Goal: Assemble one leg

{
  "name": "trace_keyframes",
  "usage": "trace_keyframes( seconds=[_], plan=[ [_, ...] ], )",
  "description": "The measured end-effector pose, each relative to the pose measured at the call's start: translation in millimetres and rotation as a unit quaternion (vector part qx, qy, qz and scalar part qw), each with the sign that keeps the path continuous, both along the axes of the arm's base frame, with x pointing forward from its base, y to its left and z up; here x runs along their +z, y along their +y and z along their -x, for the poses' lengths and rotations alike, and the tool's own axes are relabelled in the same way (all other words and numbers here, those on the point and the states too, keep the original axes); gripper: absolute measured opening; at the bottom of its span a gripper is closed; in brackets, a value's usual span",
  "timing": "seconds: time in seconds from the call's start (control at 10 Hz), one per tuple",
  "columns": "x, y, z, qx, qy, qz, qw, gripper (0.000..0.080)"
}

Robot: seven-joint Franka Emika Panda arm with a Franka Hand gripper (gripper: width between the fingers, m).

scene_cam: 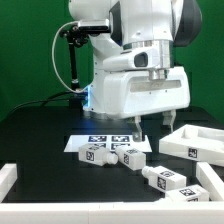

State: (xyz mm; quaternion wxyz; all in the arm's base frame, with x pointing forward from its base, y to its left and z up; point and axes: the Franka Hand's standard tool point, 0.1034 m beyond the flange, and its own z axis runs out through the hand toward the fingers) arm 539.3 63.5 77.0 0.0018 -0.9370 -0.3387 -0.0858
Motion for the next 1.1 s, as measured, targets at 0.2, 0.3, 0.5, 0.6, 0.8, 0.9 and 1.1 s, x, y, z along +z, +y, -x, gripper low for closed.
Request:
trace_keyframes(
  seconds=[0.2,0.3,0.5,0.6,0.8,0.9,1.1],
  plan=[
    [-19.3,2.5,-2.0,-0.003,-0.001,-0.003,1.0,0.065],
    [-18.3,2.1,-2.0,-0.003,0.002,-0.003,1.0,0.065],
    [-18.2,2.1,-2.4,-0.003,0.001,-0.003,1.0,0.065],
    [-18.7,2.5,-1.6,-0.004,0.003,-0.001,1.0,0.065],
    [-32.3,9.5,-10.1,-0.018,0.013,0.008,1.0,0.065],
    [-47.1,7.8,-17.4,-0.021,0.014,0.011,1.0,0.065],
    [-67.2,11.1,-16.2,-0.032,0.015,0.008,0.999,0.065]
  ],
)
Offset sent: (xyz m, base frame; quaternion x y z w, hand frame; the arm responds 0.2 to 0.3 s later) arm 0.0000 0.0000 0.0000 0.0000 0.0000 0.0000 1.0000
